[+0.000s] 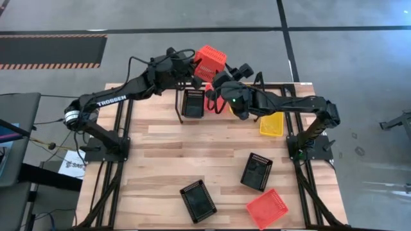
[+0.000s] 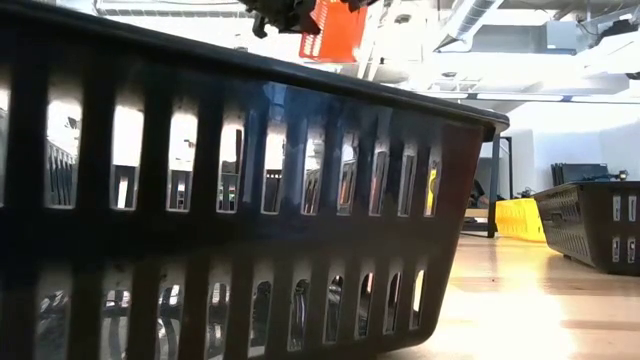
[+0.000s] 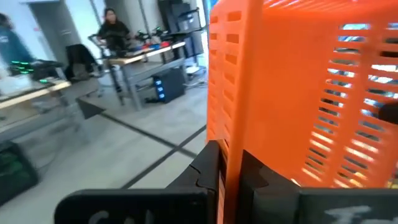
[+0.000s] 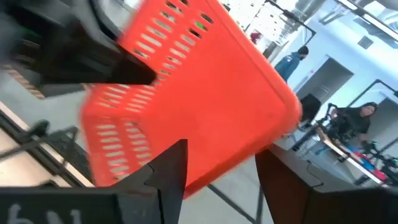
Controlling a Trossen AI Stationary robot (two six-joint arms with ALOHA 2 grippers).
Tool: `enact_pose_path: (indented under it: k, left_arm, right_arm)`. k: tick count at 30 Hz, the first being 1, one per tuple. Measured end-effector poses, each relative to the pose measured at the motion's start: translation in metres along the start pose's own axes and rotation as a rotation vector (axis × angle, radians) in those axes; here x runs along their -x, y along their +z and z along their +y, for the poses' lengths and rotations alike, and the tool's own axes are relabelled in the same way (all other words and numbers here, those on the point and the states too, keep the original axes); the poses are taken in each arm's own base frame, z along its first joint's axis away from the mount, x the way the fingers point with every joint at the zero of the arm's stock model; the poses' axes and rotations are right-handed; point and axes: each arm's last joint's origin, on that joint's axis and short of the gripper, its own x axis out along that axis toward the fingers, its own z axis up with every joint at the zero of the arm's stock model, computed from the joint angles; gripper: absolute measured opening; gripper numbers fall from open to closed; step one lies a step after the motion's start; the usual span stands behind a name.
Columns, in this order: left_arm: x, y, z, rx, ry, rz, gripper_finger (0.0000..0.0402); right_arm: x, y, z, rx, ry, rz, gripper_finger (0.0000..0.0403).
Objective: Stack baskets on shelf by color
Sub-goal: Stack the left orange bin on top of the other orange bin on the shelf
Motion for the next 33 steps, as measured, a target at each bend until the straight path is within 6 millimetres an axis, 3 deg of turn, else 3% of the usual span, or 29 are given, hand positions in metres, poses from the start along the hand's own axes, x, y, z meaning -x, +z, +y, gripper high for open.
enact_pose_path:
  k: [10, 19, 25, 33]
  left_arm:
    - [0.001, -0.004, -0.001, -0.012, 0.023, 0.042, 0.0000]
    - [0.001, -0.009, -0.003, -0.009, 0.003, 0.097, 0.0000]
    - [0.006, -0.008, -0.004, 0.005, -0.027, 0.106, 0.0000]
    - [0.032, 0.011, -0.006, -0.086, -0.081, 0.041, 0.0010]
  right_arm:
    - [-0.006, -0.002, -0.001, 0.039, 0.020, 0.003, 0.0173]
    - [-0.003, 0.000, -0.001, 0.110, 0.024, -0.007, 0.0015]
    - [0.000, 0.002, -0.007, 0.119, 0.049, -0.022, 0.0006]
    - [0.007, 0.008, -0.025, 0.076, 0.075, -0.048, 0.0003]
